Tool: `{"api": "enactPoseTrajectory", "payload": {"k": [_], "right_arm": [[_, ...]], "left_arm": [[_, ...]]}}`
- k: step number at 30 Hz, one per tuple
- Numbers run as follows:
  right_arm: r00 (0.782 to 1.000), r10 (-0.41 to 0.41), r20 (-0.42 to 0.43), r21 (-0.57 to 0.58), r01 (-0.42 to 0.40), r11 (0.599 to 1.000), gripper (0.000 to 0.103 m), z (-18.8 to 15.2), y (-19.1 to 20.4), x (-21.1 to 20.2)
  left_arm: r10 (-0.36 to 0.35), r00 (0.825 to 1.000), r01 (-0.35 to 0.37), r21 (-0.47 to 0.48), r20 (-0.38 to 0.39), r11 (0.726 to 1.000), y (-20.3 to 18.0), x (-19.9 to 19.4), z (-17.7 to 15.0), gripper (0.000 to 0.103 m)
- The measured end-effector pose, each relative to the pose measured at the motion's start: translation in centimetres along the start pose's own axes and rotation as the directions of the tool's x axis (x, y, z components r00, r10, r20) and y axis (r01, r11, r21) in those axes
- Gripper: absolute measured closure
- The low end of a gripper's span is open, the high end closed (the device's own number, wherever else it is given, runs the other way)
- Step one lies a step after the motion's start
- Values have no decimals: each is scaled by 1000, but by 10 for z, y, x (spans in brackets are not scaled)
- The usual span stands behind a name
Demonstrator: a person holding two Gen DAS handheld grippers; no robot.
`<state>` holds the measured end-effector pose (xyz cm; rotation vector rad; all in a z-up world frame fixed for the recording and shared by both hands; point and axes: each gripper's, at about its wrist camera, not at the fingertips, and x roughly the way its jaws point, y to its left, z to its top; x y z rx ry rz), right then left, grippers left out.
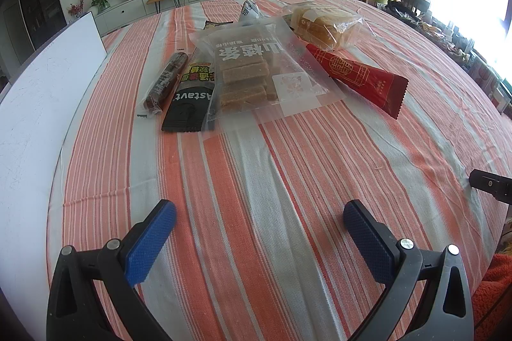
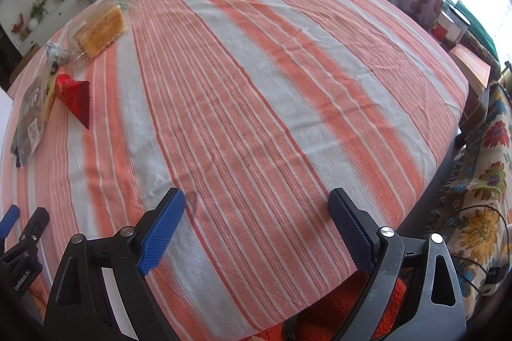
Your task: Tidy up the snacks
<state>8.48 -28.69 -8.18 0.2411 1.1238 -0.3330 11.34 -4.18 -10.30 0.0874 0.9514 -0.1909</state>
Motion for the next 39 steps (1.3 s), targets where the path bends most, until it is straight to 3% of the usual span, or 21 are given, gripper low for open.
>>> {"api": "enactPoseTrajectory", "payload": {"k": [12,16,18,21,24,27,29,36,39], "right_arm": [[1000,-1,0,0,1,1000,9,0,1,0],[1000,0,0,0,0,1000,9,0,1,0],[1000,0,0,-1,0,1000,9,0,1,0],[1000,-1,0,-1,1,1000,9,0,1,0],[1000,-2,-3,-6,2,1000,7,0,2,1],[1000,-2,-3,-6,2,1000,7,0,3,1],[1000,-2,-3,-6,2,1000,7,1,3,1],[1000,0,-1,-7,0,1000,7,0,3,1],[1000,0,-1,-8,0,1000,7,0,3,1]], "left_arm": [[-14,1000,14,10,-6,1000,2,-2,1,0],[-56,996,61,76,-68,995,7,-2,6,0],[-64,994,67,35,-94,997,19,-9,11,0],[-91,996,90,-61,-13,994,46,-32,33,0],[-26,998,36,-163,57,986,76,-41,65,0],[15,1000,-9,-224,25,975,98,-22,92,1],[35,999,-38,-231,-17,972,108,-1,104,14],[33,994,-52,-178,-107,983,114,47,120,39],[7,992,-28,-166,-126,986,111,56,115,77]]}}
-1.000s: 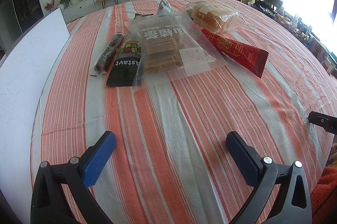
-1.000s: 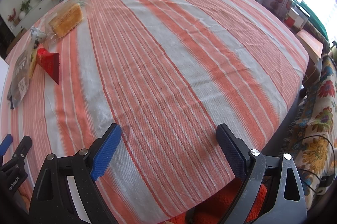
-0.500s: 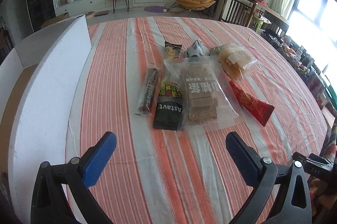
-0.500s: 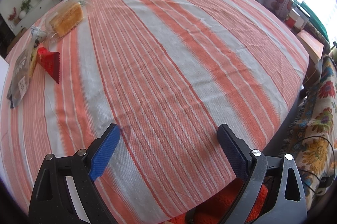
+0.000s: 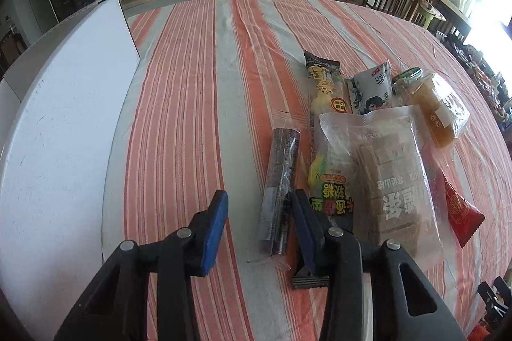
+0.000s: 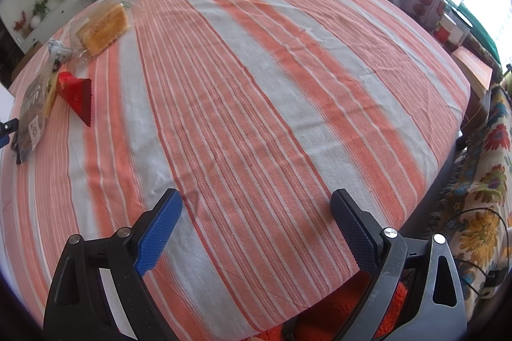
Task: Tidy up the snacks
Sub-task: 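Grasp the wrapped dark stick snack with the left tool while the right tool grasps the red stick snack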
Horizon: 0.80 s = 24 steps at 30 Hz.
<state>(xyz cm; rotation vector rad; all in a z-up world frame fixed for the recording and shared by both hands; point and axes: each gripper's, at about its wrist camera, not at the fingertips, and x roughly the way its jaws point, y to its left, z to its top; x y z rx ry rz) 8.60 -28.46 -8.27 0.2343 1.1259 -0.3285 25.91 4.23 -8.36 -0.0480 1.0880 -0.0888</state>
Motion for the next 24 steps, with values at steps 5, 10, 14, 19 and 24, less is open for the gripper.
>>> {"api": "enactPoseTrajectory", "payload": {"k": [5,10,14,19,24], "right_arm": [[1000,0,0,0,0,1000,7,0,0,0],[1000,0,0,1,0,1000,7,0,0,0],[1000,-2,1,3,2,1000,7,0,1,0],[1000,1,1,2,-1,1000,7,0,1,0],[1000,8,5,-2,-8,1000,7,0,-1,-1]], "left_arm": [[-6,1000,6,-15,7,1000,-1,-15,-34,86],[-107,993,106,-33,-39,994,-7,-51,-99,85],[-126,992,126,-2,12,992,-12,-60,-115,41],[-13,997,9,52,80,999,-16,-47,-111,20],[19,991,-32,99,131,995,-20,-40,-116,6]]}}
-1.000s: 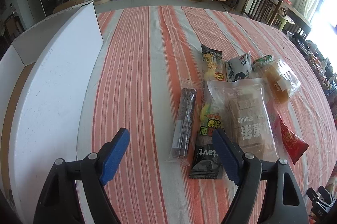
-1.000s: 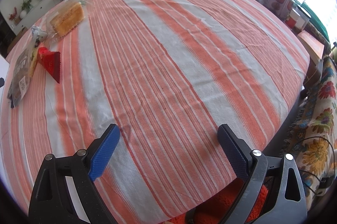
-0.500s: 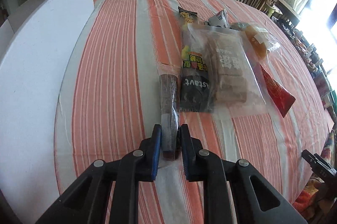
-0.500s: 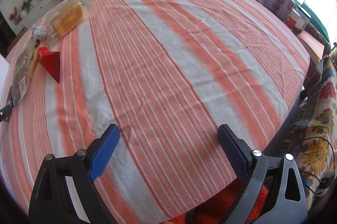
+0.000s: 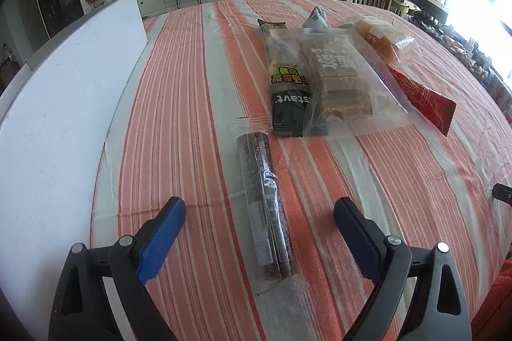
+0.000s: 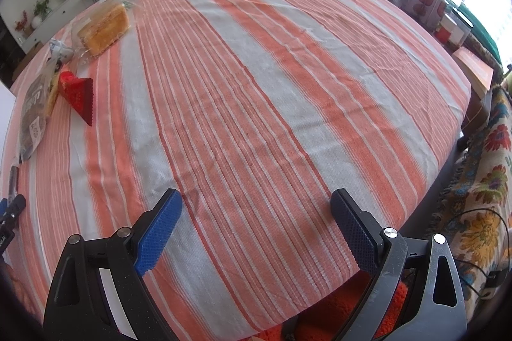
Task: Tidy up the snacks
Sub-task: 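Grasp the wrapped dark stick snack with the left tool while the right tool grasps the red stick snack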
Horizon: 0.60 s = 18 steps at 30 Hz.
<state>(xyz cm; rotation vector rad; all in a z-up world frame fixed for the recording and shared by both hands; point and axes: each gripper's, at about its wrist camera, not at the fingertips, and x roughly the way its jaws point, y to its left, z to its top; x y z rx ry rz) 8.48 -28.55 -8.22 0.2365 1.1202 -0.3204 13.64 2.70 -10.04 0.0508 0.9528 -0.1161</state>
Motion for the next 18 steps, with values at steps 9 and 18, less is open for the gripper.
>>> {"api": "enactPoseTrajectory", "payload": {"k": [9,18], "right_arm": [[1000,-6,-2,-4,6,1000,7,0,1,0],[1000,-6,-2,-3,6,1000,7,0,1,0]], "left_arm": [[13,1000,-13,-14,-5,1000,-1,4,0,0],[13,1000,-13,-14,-5,1000,-1,4,-1,0]]}}
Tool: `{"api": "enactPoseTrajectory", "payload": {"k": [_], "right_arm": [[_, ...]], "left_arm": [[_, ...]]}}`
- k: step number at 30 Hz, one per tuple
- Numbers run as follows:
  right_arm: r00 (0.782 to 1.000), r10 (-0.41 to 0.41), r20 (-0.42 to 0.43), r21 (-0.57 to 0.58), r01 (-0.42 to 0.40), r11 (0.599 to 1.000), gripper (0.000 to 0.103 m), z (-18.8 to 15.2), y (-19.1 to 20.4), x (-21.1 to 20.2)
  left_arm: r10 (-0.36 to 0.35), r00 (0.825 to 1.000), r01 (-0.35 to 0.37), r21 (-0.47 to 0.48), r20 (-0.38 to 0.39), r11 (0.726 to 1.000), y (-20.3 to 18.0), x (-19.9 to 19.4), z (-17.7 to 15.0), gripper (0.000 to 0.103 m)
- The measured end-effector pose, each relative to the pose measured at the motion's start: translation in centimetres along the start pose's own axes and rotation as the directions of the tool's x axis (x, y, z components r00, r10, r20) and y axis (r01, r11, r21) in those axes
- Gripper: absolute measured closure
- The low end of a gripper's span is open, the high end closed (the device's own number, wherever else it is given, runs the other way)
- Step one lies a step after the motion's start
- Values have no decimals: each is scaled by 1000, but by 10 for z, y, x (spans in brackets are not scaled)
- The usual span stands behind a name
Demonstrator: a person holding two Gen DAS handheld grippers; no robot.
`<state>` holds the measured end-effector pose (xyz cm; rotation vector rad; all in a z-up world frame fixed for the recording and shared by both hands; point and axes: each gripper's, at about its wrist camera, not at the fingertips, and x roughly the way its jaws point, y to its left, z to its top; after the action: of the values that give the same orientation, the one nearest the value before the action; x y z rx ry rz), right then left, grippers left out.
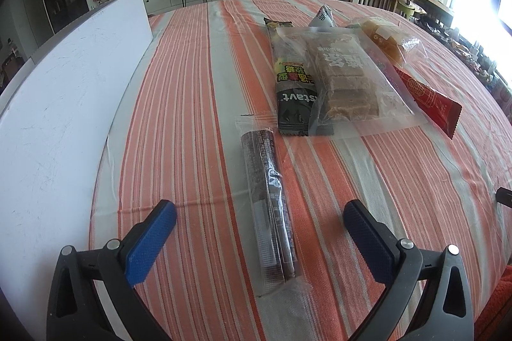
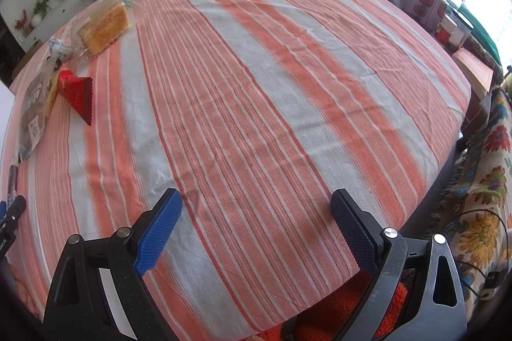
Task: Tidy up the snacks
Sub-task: 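Grasp the wrapped dark stick snack with the left tool while the right tool grasps the red stick snack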
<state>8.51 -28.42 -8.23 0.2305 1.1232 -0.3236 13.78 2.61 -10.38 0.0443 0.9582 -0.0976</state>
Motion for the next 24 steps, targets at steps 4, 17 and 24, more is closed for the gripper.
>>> {"api": "enactPoseTrajectory", "payload": {"k": [4,17,24], "right_arm": [[1000,-1,0,0,1,1000,7,0,0,0],[951,241,194,-337,-166,927,11,57,79,-41],[982,180,65,-576,-110,810,13,87,188,12]], "left_arm": [[0,1000,0,0,0,1000,0,0,0,0],[0,1000,0,0,0,1000,1,0,-1,0],[-1,1000,1,0,0,1000,1,0,-1,0]]}}
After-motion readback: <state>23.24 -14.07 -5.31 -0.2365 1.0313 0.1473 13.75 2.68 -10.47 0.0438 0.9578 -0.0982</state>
